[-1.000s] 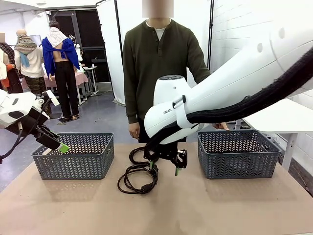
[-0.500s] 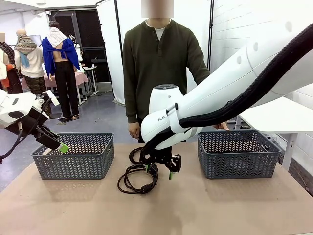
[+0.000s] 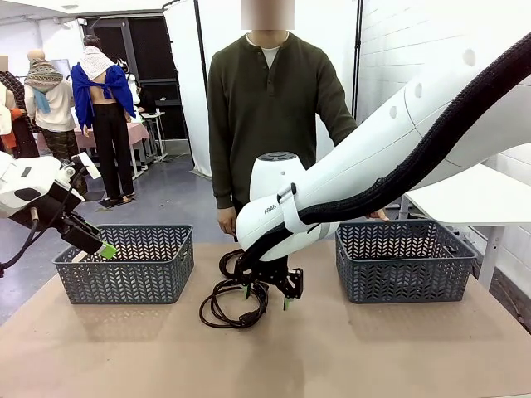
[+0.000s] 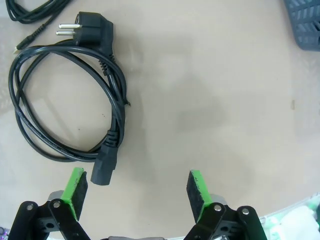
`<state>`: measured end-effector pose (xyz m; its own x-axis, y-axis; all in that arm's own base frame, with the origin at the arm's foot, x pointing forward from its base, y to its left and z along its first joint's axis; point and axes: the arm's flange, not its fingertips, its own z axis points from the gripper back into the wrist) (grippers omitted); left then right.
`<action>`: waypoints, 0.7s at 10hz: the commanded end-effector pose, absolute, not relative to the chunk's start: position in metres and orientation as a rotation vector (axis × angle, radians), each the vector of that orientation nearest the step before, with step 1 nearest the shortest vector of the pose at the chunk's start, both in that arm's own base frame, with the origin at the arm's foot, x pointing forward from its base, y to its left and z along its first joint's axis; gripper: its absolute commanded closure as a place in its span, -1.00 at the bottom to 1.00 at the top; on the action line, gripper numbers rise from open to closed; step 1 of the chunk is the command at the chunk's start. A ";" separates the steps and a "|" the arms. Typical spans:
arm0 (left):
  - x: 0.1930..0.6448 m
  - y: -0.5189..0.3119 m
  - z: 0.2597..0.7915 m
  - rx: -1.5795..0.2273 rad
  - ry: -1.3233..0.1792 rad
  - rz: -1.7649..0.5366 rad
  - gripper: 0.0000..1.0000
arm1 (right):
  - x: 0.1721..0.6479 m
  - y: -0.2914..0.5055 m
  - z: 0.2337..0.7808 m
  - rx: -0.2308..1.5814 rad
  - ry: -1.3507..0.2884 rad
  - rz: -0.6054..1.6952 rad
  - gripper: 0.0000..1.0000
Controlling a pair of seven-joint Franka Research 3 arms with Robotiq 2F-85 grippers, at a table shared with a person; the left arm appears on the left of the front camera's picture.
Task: Organize the cables according to human instructions.
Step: Pick up a bundle of cables and place it in the basket indicated by the human.
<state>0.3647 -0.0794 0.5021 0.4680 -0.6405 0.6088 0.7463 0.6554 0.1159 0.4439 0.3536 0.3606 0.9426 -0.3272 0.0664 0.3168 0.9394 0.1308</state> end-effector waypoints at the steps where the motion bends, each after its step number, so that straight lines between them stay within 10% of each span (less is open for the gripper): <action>1: 0.366 -0.078 0.501 -0.189 -0.674 -0.855 -1.00 | 0.443 0.354 0.363 0.120 -0.089 -0.329 -1.00; 7: 0.366 -0.078 0.501 -0.189 -0.674 -0.855 -1.00 | 0.461 0.360 0.352 0.132 -0.064 -0.350 -1.00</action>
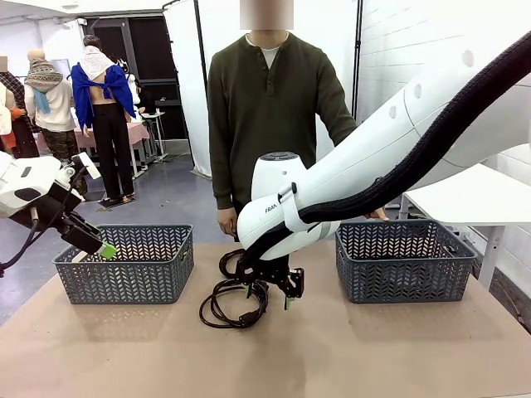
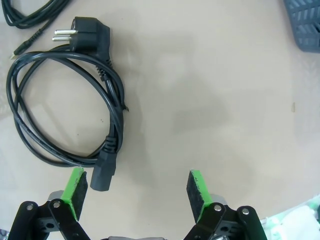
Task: Organize the cables according to human instructions.
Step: Pick up a bundle of cables and place it in the basket indicated by the human.
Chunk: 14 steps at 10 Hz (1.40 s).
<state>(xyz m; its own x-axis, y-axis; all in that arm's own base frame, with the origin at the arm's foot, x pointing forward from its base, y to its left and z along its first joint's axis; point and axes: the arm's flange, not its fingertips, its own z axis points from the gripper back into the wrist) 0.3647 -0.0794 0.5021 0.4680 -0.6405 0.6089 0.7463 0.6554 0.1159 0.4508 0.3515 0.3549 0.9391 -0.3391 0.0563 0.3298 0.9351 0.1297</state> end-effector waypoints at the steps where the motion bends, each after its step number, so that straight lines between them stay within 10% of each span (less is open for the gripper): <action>1: 0.366 -0.078 0.501 -0.189 -0.674 -0.855 -1.00 | 0.464 0.361 0.349 0.125 -0.064 -0.355 -1.00; 14: 0.366 -0.078 0.501 -0.189 -0.674 -0.855 -1.00 | 0.485 0.372 0.307 0.010 -0.116 -0.329 -1.00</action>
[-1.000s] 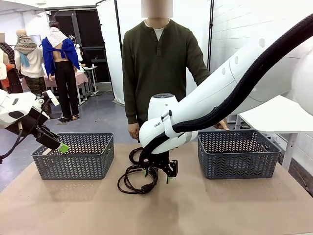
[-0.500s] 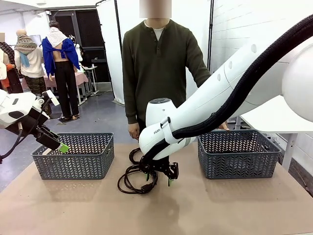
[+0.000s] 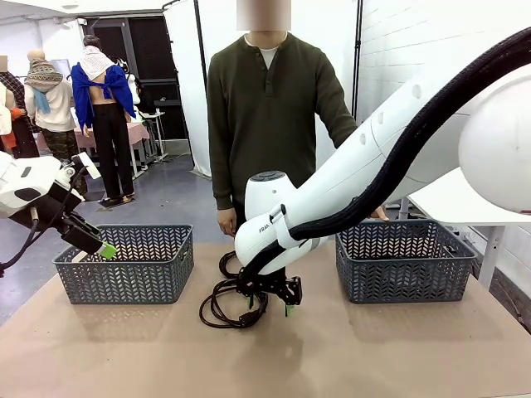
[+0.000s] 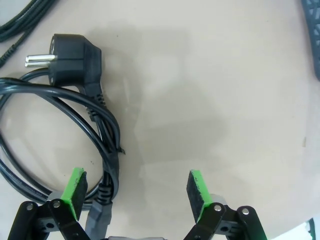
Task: Organize the cables according to human instructions.
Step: Pick up a bundle of cables and place it in the basket indicated by the human.
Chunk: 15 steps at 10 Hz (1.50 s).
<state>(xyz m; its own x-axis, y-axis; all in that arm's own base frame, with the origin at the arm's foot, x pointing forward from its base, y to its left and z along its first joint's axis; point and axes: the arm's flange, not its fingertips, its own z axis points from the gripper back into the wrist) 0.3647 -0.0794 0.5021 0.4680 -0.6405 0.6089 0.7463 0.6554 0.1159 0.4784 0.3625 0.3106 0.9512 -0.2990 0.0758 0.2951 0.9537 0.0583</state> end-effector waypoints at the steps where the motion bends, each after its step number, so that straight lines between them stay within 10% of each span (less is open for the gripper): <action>1: 0.366 -0.078 0.501 -0.189 -0.674 -0.855 -1.00 | 0.487 0.372 0.305 0.004 -0.111 -0.334 -1.00; 7: 0.366 -0.078 0.501 -0.189 -0.674 -0.855 -1.00 | 0.490 0.366 0.293 -0.047 -0.068 -0.364 -0.98; 13: 0.366 -0.078 0.501 -0.189 -0.674 -0.855 -1.00 | 0.493 0.367 0.300 -0.024 -0.038 -0.382 0.86; 15: 0.366 -0.078 0.501 -0.189 -0.674 -0.855 -1.00 | 0.492 0.365 0.306 -0.003 -0.041 -0.369 1.00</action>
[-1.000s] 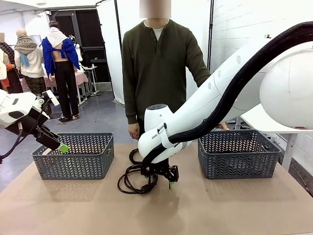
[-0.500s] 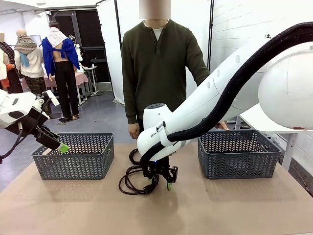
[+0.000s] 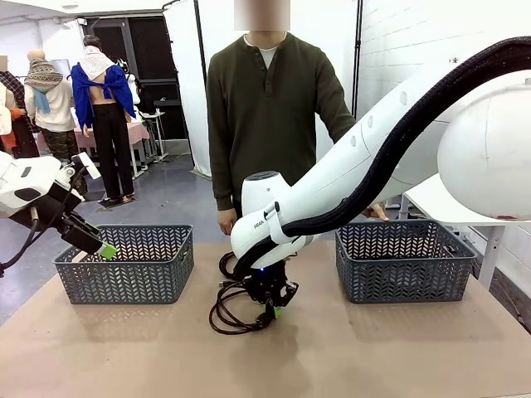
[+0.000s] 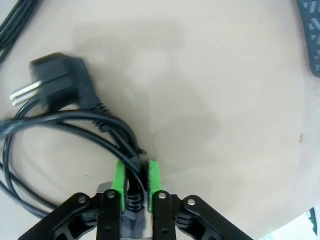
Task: Organize the cables according to human instructions.
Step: Pick up a bundle of cables and place it in the basket indicated by the human.
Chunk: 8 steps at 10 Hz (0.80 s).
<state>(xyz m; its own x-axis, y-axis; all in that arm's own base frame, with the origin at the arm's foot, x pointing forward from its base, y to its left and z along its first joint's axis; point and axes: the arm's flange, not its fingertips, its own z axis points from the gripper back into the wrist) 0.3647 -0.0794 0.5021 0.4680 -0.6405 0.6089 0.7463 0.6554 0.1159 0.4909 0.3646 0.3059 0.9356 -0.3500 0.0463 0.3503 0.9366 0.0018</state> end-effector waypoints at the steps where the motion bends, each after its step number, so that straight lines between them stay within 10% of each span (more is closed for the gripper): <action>1: 0.366 -0.078 0.501 -0.189 -0.674 -0.855 -1.00 | 0.492 0.365 0.309 0.000 -0.036 -0.366 1.00; 8: 0.366 -0.078 0.501 -0.189 -0.674 -0.855 -1.00 | 0.487 0.344 0.391 -0.001 0.055 -0.192 1.00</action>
